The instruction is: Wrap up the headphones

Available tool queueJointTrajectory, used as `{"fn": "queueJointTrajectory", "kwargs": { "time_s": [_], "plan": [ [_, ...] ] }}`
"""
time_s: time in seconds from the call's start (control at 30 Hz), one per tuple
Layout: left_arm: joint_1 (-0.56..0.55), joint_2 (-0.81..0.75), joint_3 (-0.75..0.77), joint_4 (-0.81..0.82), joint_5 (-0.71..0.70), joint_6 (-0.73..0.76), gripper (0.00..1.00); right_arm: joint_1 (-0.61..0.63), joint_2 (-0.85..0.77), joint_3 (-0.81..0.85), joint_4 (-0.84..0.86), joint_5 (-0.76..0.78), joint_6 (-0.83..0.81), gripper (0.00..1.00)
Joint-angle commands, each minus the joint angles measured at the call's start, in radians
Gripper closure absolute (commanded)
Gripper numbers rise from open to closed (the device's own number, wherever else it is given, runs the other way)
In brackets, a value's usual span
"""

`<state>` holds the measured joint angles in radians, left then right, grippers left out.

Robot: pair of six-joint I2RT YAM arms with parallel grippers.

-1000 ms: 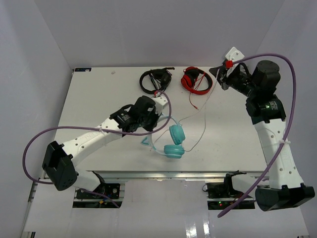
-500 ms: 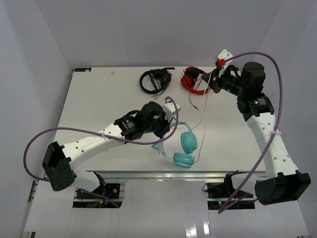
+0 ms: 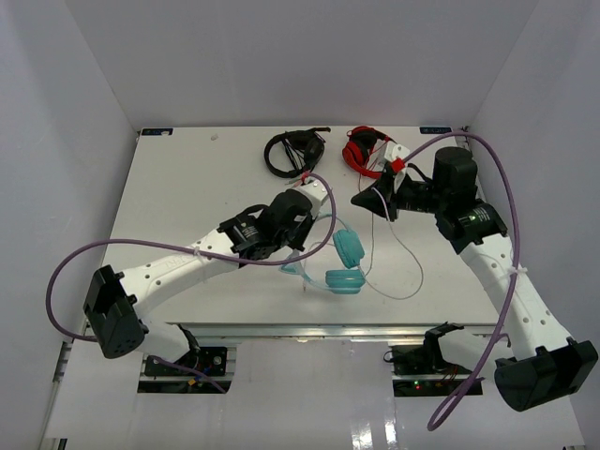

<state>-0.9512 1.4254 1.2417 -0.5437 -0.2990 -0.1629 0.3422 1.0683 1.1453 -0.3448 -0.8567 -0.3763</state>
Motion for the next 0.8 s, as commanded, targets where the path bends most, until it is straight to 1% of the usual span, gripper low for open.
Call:
{"fn": "queueJointTrajectory", "kwargs": {
  "time_s": [0.0,0.13,0.3,0.4,0.6,0.77],
  "plan": [
    [-0.001,0.05,0.16,-0.041,-0.103,-0.133,1.0,0.036,-0.054,-0.062,-0.068,-0.061,-0.084,0.92],
    [-0.001,0.12,0.269,-0.119,-0.138,-0.203,1.0,0.072,-0.073,-0.104,-0.092,0.009,-0.136,0.92],
    [0.0,0.2,0.418,-0.215,-0.151,-0.254,1.0,0.104,-0.068,-0.128,-0.076,0.188,-0.189,0.92],
    [-0.001,0.221,0.463,-0.252,-0.149,-0.27,1.0,0.125,-0.057,-0.128,-0.063,0.306,-0.199,0.92],
    [-0.001,0.187,0.456,-0.264,-0.136,-0.29,1.0,0.143,-0.05,-0.15,0.01,0.524,-0.185,0.92],
    [-0.001,0.137,0.409,-0.255,-0.123,-0.296,1.0,0.144,-0.028,-0.154,0.051,0.636,-0.186,0.92]
  ]
}}
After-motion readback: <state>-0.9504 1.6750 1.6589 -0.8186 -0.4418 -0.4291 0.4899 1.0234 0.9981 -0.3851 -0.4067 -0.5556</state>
